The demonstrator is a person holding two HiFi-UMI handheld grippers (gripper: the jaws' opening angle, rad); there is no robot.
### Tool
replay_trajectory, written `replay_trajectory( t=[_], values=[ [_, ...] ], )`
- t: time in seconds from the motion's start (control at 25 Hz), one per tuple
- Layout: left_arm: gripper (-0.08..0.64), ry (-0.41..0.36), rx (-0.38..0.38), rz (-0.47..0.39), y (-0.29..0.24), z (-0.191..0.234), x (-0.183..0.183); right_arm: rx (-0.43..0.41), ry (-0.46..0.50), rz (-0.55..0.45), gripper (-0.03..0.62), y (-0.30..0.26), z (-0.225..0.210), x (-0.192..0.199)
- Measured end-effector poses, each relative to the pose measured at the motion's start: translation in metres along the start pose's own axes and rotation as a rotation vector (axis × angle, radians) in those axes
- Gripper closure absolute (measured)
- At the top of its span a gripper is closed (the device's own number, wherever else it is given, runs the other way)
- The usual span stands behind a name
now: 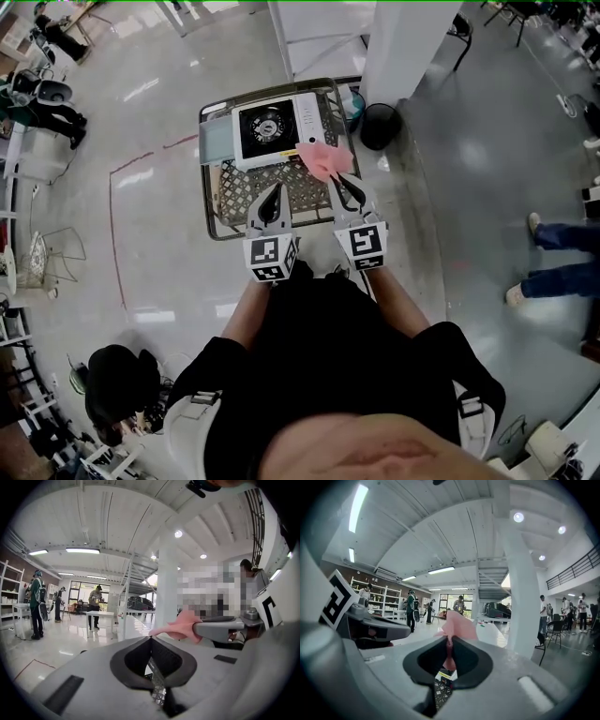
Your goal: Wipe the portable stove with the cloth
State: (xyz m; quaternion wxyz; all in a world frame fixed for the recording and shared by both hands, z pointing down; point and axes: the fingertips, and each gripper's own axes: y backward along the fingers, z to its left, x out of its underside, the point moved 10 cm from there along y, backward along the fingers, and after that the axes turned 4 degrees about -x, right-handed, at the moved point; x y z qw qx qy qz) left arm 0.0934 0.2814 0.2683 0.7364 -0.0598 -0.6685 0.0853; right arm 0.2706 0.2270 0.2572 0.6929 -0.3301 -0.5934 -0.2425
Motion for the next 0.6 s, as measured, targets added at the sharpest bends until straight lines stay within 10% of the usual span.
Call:
replay_trajectory(
  t=[0.6],
  values=[
    [0.560,-0.018,0.033,-0.005,-0.016,-0.013,-0.006,-0.030,0.024,0.011,0.565,-0.008,-0.001,-0.005]
  ],
)
